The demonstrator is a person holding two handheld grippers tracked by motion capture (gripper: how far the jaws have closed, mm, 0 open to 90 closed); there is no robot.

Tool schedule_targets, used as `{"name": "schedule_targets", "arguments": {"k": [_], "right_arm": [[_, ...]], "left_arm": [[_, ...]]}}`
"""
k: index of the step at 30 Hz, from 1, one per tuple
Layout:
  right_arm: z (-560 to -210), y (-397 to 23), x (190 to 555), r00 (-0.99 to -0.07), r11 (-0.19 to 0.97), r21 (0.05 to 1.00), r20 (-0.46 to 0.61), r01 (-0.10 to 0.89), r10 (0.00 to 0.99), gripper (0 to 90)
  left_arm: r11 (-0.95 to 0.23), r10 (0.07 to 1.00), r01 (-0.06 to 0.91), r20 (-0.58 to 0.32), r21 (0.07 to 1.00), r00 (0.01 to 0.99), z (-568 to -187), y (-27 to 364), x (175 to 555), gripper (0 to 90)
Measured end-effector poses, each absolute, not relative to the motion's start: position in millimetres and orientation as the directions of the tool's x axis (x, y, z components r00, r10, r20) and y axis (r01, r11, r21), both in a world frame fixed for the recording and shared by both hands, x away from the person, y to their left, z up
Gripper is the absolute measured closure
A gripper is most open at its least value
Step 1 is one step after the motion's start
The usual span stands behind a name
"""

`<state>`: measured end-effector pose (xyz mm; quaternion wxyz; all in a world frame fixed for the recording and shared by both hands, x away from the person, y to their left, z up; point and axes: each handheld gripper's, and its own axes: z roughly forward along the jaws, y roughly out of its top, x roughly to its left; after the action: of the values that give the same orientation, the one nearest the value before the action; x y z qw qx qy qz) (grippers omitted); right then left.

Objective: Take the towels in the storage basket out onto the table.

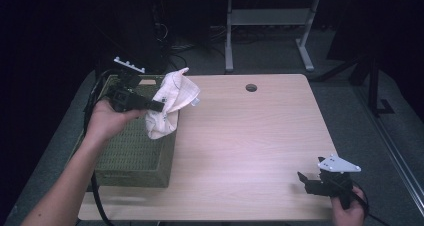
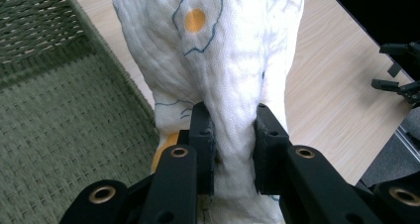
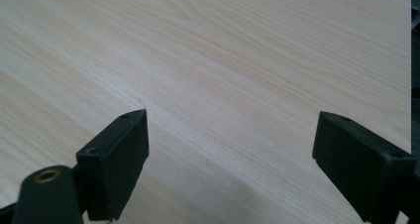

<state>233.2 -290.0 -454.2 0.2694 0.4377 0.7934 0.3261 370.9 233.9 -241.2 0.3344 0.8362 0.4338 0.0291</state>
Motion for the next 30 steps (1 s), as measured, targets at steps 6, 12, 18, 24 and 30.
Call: {"name": "schedule_targets", "arguments": {"k": [6,12,18,24,30], "right_arm": [[-453,-291,232,-0.467,0.4,0.755,-0.141,0.519,0.873,13.9],[-453,-291,232,-0.467,0.398,0.758,-0.14,0.516,0.873,13.9],[-452,-291,232,-0.467,0.397,0.76,-0.139,0.514,0.873,13.9],[-452,-291,232,-0.468,0.394,0.762,-0.136,0.514,0.873,13.9],[-451,-291,231,-0.469,0.392,0.765,-0.135,0.511,0.873,13.9]], "left_arm": [[-0.421,0.731,0.701,-0.243,0.576,0.638,-245,219,375,74.3],[-0.437,0.717,0.693,-0.244,0.574,0.653,-248,201,379,74.2],[-0.462,0.702,0.688,-0.244,0.56,0.669,-254,185,383,74.2],[-0.48,0.69,0.684,-0.246,0.55,0.681,-260,171,387,74.1],[-0.509,0.677,0.674,-0.234,0.536,0.697,-269,154,392,74.0]]}}
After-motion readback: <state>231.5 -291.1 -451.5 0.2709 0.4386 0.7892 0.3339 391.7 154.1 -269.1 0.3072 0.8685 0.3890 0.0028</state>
